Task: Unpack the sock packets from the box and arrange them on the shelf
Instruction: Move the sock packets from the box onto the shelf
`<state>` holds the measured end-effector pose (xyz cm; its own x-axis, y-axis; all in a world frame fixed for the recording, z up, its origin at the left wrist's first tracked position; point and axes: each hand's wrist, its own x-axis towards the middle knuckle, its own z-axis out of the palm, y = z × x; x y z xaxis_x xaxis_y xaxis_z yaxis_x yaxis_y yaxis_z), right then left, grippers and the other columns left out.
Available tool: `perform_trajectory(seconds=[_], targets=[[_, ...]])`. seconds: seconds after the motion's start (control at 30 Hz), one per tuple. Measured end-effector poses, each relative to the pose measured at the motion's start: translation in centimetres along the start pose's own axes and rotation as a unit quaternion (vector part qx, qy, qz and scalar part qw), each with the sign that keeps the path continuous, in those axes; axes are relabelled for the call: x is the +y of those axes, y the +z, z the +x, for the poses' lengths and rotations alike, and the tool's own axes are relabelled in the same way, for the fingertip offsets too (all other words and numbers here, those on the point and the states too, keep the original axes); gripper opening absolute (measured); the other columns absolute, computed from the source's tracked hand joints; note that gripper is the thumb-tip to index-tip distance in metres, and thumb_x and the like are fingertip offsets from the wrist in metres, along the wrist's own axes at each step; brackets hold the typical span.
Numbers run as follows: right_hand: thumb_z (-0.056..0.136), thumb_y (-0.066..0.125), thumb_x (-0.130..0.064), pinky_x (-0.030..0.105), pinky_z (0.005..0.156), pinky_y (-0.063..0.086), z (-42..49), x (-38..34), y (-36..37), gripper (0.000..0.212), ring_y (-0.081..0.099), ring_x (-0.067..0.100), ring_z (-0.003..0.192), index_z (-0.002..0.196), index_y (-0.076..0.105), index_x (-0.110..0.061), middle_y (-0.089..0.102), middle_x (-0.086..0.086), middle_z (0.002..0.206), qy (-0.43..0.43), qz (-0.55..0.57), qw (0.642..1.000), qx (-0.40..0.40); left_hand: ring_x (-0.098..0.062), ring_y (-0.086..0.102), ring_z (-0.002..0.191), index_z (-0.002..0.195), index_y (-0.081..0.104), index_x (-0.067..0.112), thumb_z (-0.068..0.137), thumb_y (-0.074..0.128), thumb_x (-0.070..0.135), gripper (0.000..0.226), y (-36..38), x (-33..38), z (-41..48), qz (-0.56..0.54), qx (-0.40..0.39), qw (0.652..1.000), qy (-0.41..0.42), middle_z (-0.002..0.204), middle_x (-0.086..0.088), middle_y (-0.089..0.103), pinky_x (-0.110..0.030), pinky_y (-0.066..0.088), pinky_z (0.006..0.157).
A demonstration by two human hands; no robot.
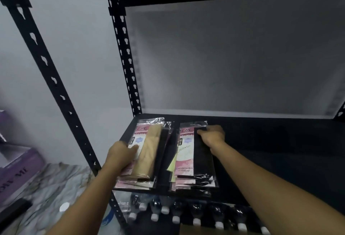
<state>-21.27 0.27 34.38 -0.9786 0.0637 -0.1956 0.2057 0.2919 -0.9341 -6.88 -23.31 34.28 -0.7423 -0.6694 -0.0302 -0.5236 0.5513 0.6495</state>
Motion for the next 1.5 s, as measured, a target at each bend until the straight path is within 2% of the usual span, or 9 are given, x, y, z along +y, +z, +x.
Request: perform_trajectory(seconds=[0.17,0.3,0.47,0.67,0.87,1.07,1.2,1.33,1.5], targets=[[0.082,0.073,-0.023,0.036,0.079,0.058,-0.5,0.1,-0.9,0.025,0.067,0.027,0.091,0.098,0.068,-0.005,0.069,0.012,0.102,0.007,0.004,1.0,0.029,-0.023,0.061,0.072,0.09,0.066,0.006,0.093,0.058,0.031,0.027,-0.5,-0.2,-0.6,-0.019,-0.005,1.0,0.014,0.075,-0.007,0.064,-0.028,0.042,0.058],[0.085,0.071,-0.019,0.028,0.077,0.047,-2.8,0.5,-3.4,0.018,0.057,0.016,0.086,0.099,0.064,-0.01,0.06,-0.001,0.094,-0.033,0.058,0.997,0.027,-0.032,0.061,0.108,0.122,0.062,0.009,0.09,0.06,0.04,0.046,-1.0,-0.9,-1.9,-0.068,0.045,0.996,0.047,0.117,-0.01,0.065,-0.044,0.05,0.092],[0.082,0.073,-0.028,0.03,0.091,0.049,-6.9,2.9,-7.0,0.042,0.058,0.014,0.1,0.12,0.061,-0.015,0.06,-0.001,0.108,-0.099,0.039,0.994,0.007,-0.025,0.05,0.122,0.124,0.059,0.016,0.088,0.062,0.034,0.041,0.0,0.6,-8.3,-0.072,0.1,0.977,0.172,0.128,-0.005,0.056,-0.05,0.042,0.103],[0.081,0.073,-0.033,0.029,0.087,0.05,-12.8,8.2,-11.2,0.041,0.059,0.014,0.098,0.119,0.06,-0.021,0.061,-0.001,0.111,-0.131,0.012,0.991,-0.022,-0.013,0.053,0.113,0.123,0.058,0.021,0.089,0.065,0.036,0.038,2.8,1.7,-16.8,-0.137,0.056,0.957,0.248,0.12,0.005,0.056,-0.034,0.046,0.097],[0.085,0.069,-0.034,0.025,0.086,0.048,-17.2,12.8,-14.4,0.04,0.056,0.01,0.097,0.122,0.055,-0.027,0.057,-0.01,0.11,-0.16,-0.022,0.985,-0.055,-0.002,0.053,0.107,0.125,0.057,0.022,0.089,0.067,0.032,0.039,7.2,0.1,-22.0,-0.166,-0.023,0.957,0.235,0.12,0.008,0.057,-0.019,0.04,0.09],[0.082,0.072,-0.032,0.018,0.075,0.047,-18.7,18.2,-17.0,0.039,0.057,0.014,0.088,0.119,0.059,-0.024,0.061,-0.008,0.111,-0.155,-0.061,0.983,-0.072,-0.008,0.054,0.11,0.13,0.055,0.017,0.088,0.068,0.035,0.048,11.4,-1.9,-25.4,-0.135,-0.108,0.963,0.206,0.123,0.005,0.056,-0.029,0.047,0.095],[0.081,0.073,-0.033,0.015,0.076,0.046,-19.1,21.2,-18.4,0.042,0.057,0.015,0.095,0.12,0.059,-0.025,0.06,-0.008,0.113,-0.142,-0.087,0.981,-0.094,-0.011,0.057,0.11,0.13,0.055,0.019,0.087,0.068,0.039,0.05,13.3,-3.4,-26.5,-0.126,-0.14,0.966,0.176,0.123,0.004,0.059,-0.035,0.05,0.097],[0.08,0.074,-0.035,0.03,0.089,0.052,-18.4,24.0,-18.9,0.039,0.058,0.01,0.098,0.114,0.057,-0.033,0.06,-0.011,0.114,-0.107,-0.1,0.981,-0.129,-0.015,0.056,0.114,0.131,0.053,0.017,0.088,0.067,0.039,0.05,15.9,-5.0,-26.7,-0.102,-0.161,0.969,0.158,0.125,0.003,0.059,-0.032,0.047,0.096],[0.08,0.074,-0.032,0.033,0.091,0.051,-17.5,27.9,-18.7,0.042,0.058,0.014,0.1,0.118,0.059,-0.023,0.059,-0.012,0.108,-0.06,-0.153,0.976,-0.142,-0.019,0.057,0.114,0.131,0.052,0.012,0.088,0.067,0.038,0.053,19.5,-7.8,-26.5,-0.077,-0.212,0.967,0.116,0.124,-0.005,0.061,-0.03,0.046,0.095]])
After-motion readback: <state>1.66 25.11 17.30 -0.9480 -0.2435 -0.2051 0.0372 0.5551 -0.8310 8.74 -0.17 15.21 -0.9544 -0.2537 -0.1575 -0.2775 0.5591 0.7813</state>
